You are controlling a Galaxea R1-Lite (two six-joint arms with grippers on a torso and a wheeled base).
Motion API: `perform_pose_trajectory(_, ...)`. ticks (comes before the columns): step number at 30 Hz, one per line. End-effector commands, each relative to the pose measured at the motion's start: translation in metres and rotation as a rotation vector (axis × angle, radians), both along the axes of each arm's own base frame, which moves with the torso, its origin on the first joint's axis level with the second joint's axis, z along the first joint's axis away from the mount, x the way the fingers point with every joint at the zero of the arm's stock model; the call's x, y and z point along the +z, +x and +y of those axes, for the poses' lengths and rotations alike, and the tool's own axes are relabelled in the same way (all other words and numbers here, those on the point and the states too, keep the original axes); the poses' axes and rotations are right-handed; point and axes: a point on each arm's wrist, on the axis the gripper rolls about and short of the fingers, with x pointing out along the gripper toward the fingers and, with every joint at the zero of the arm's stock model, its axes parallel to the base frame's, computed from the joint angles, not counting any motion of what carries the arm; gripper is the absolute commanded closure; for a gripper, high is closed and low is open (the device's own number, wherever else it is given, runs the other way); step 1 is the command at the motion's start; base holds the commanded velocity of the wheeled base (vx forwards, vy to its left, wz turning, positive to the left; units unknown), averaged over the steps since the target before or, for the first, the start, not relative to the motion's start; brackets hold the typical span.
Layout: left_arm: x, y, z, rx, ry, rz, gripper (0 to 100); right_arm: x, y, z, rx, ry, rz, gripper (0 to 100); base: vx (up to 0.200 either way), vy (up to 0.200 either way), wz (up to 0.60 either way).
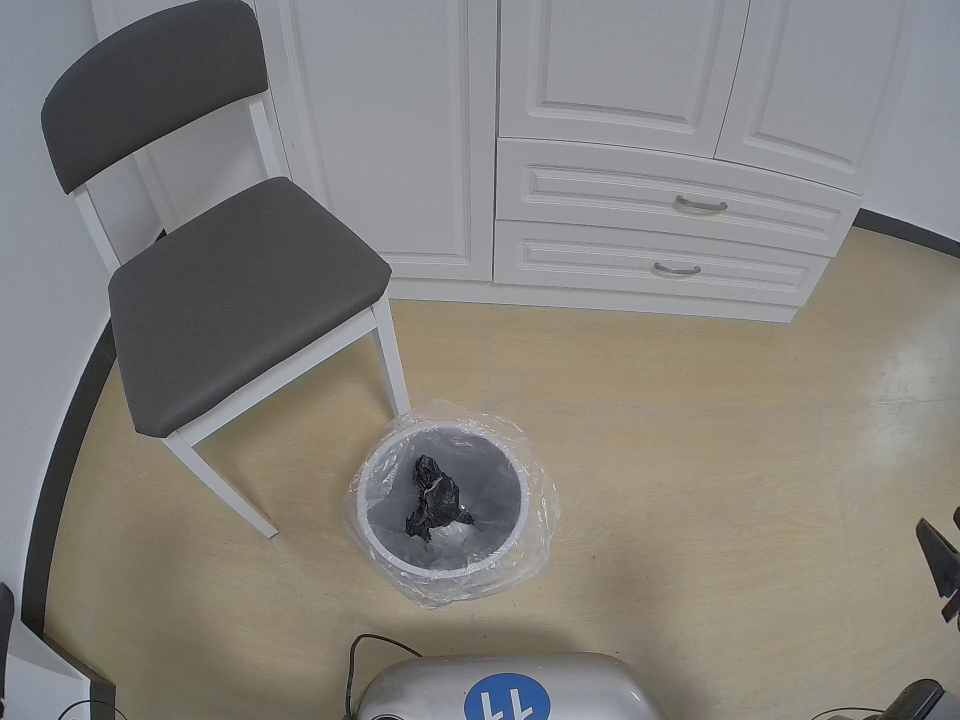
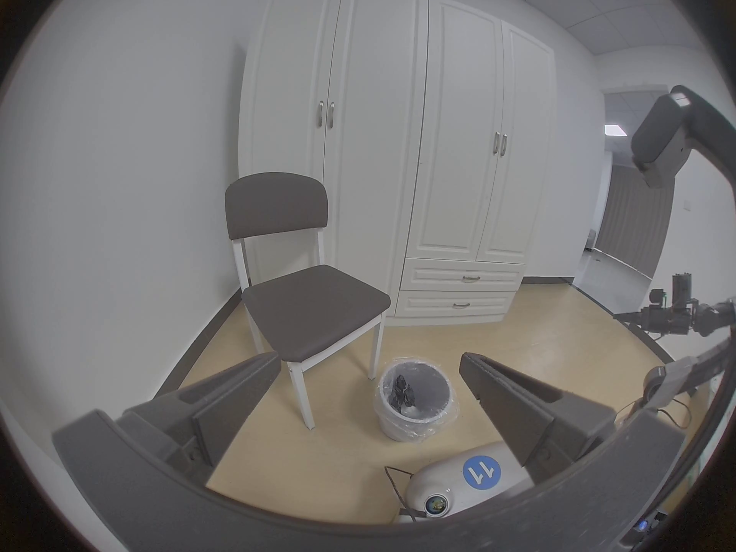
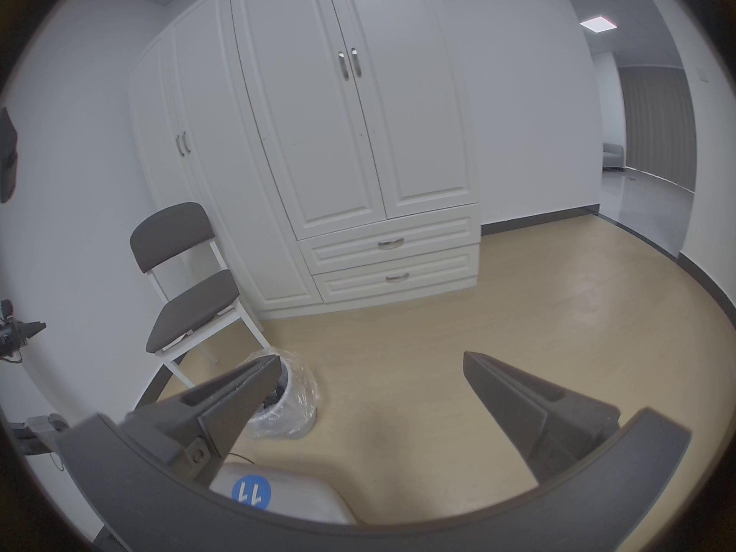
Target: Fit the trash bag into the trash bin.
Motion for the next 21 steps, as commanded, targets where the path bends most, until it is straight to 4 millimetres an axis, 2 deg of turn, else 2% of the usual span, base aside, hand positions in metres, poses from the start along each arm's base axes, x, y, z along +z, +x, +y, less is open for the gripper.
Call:
perform_pose_trajectory(1, 0.001, -0.036, -0.004, 0.016, -0.019, -0.058, 0, 0.02, -0.066, -0.01, -0.069, 0.101, -0.247, 0, 0.0, 0.0, 0.0)
perform_pose_trajectory(4, 0.001, -0.041, -0.005, 0.013, -0.028, -0.059, 0, 0.026, -0.07, -0.01, -0.062, 0.149, -0.265, 0, 0.0, 0.0, 0.0)
perform_pose_trajectory(12, -0.001, -0.043, -0.008, -0.053, -0.04, -0.045, 0, 0.021, -0.069, -0.007, 0.079, 0.151, -0.211, 0, 0.0, 0.0, 0.0)
perform_pose_trajectory(16, -0.003, -0.042, -0.014, -0.127, -0.079, -0.025, 0, 0.01, -0.063, -0.003, 0.211, 0.165, -0.157, 0, 0.0, 0.0, 0.0)
perform_pose_trajectory(21, -0.005, -0.042, -0.023, -0.172, -0.101, -0.02, 0, -0.004, -0.056, -0.001, 0.244, 0.152, -0.102, 0, 0.0, 0.0, 0.0)
